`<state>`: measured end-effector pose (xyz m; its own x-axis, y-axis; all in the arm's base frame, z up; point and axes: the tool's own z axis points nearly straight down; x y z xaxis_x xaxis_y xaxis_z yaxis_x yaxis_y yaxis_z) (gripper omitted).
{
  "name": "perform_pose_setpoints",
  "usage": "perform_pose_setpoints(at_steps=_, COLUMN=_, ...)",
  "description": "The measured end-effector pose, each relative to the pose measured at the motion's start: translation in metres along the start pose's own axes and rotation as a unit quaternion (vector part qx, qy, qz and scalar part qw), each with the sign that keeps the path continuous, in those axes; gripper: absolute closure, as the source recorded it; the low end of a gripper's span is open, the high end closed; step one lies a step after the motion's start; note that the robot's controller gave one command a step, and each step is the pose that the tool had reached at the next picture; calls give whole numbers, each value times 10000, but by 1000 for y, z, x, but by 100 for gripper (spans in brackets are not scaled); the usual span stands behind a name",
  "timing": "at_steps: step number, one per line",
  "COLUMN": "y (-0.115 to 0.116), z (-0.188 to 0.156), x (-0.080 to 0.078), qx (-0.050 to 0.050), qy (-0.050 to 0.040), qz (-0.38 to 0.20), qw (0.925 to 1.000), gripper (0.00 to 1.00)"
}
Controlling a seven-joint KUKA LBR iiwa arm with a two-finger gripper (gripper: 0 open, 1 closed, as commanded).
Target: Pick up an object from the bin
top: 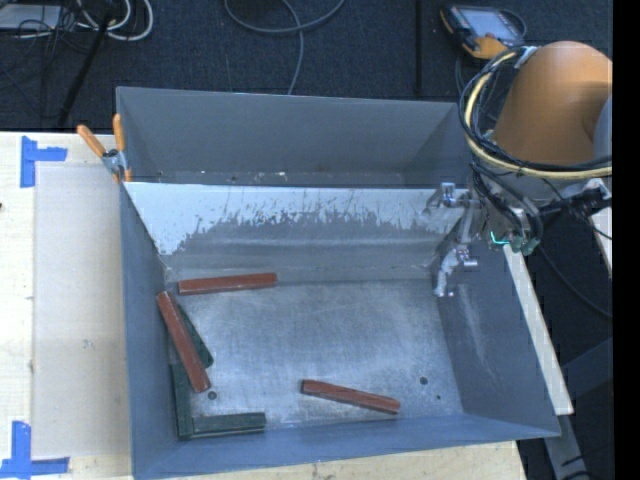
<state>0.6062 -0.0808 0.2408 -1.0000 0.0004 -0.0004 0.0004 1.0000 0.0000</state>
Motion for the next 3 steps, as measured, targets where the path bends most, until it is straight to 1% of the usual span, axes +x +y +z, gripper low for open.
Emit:
perform_pose_setpoints(at_steps=1, y=29, z=38, x=42, qx=2, qy=-9, qz=-393, qw=9992, gripper=0)
perform_pose_setpoints(at_steps=2, y=49, z=62, x=67, qx=-13, qy=33, qz=-629, qw=9980, gripper=0)
perform_pose_setpoints(at_steps=3, y=55, z=76, x=83, qx=0, qy=-6, qz=-815, qw=9967, gripper=0)
